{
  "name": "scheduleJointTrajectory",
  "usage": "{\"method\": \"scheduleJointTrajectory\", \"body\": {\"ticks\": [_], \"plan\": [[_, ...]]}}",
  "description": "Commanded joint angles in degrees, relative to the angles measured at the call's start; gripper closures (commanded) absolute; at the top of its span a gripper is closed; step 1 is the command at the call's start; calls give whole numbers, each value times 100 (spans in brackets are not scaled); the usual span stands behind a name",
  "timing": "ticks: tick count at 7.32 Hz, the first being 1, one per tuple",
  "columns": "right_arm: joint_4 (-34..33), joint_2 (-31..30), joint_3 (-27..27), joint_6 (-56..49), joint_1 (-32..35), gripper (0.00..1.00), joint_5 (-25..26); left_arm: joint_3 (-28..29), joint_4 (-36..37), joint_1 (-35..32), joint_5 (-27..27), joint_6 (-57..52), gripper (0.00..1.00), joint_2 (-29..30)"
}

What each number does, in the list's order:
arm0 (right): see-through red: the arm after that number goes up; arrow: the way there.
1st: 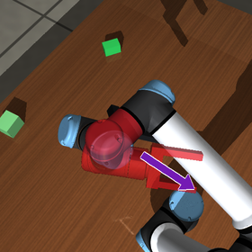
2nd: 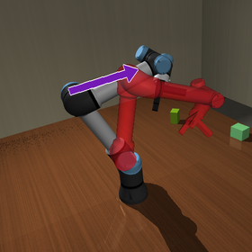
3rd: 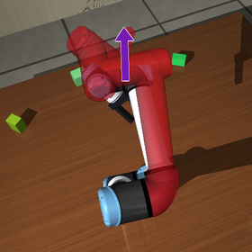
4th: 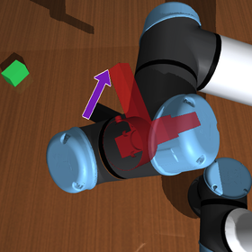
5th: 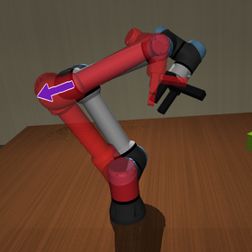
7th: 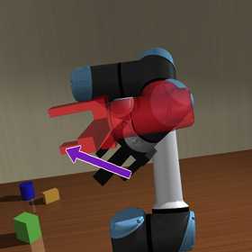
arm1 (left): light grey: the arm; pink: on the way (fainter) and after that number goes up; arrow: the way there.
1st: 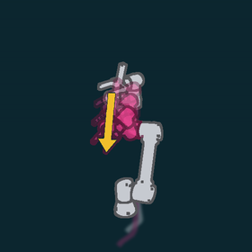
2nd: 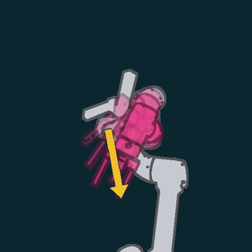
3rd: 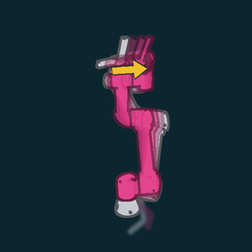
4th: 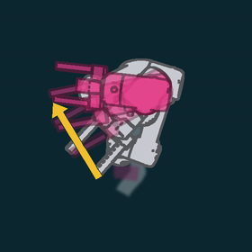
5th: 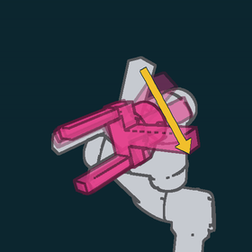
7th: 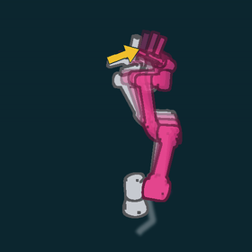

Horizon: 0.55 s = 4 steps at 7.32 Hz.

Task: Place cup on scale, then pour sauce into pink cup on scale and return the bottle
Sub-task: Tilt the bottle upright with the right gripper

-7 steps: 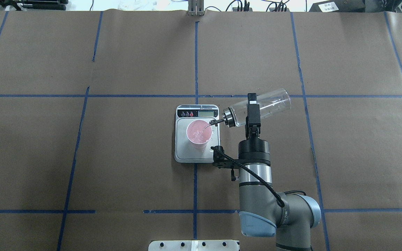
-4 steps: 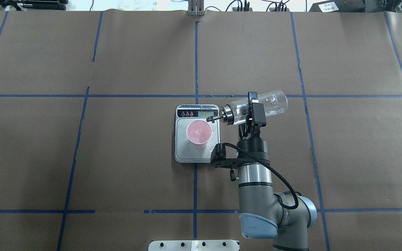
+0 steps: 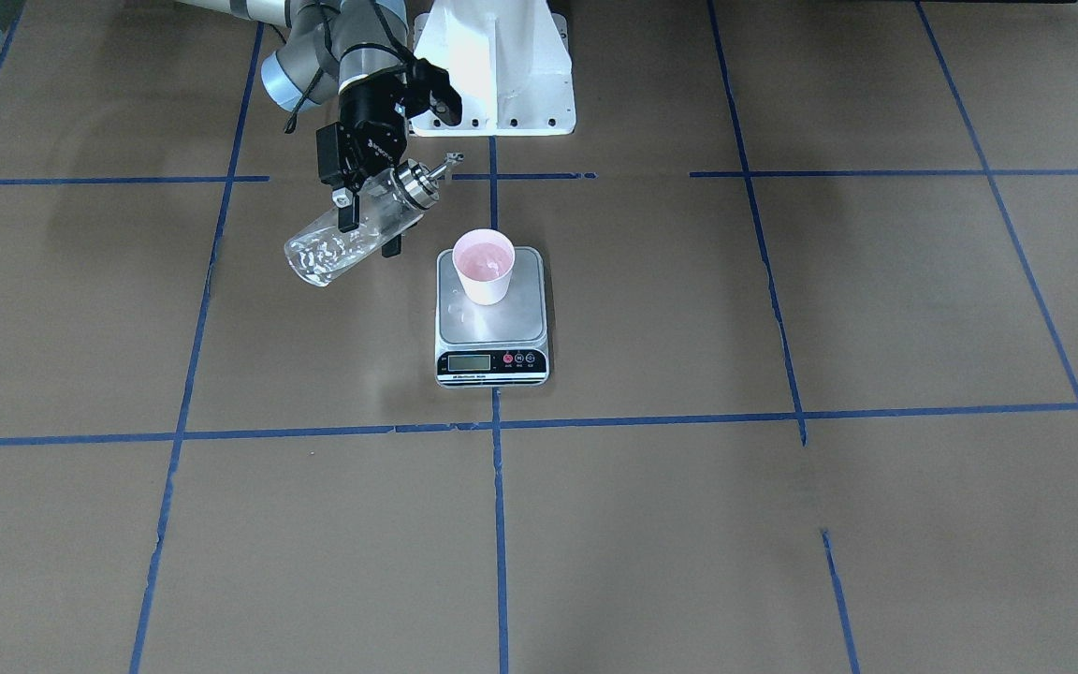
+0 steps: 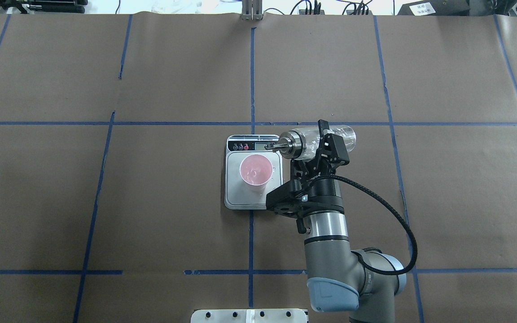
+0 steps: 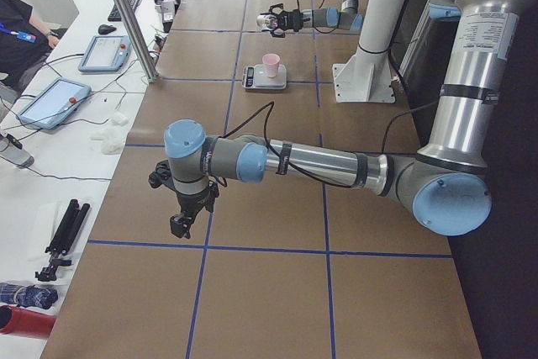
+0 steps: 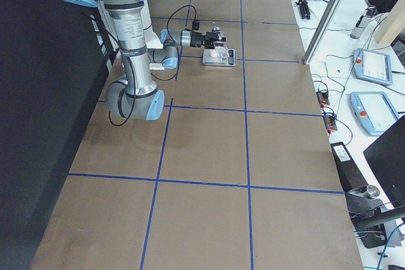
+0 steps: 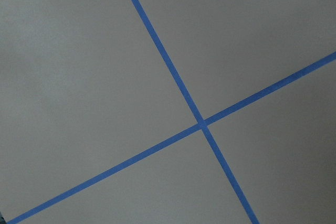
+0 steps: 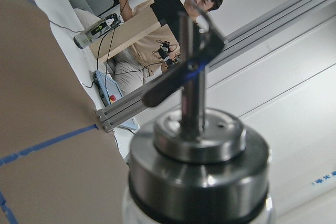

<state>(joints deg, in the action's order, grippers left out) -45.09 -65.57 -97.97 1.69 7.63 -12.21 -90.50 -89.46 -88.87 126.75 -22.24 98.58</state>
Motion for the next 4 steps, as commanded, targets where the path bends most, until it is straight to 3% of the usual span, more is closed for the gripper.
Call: {"method": "scheduleJointTrajectory", "body": {"ticks": [1, 4], "plan": [[44, 0, -213, 1233, 37, 100, -219, -318, 156, -25, -1, 10, 0, -58], [45, -227, -406, 2656, 237, 100, -938, -636, 465, -25, 8, 18, 0, -41]]}}
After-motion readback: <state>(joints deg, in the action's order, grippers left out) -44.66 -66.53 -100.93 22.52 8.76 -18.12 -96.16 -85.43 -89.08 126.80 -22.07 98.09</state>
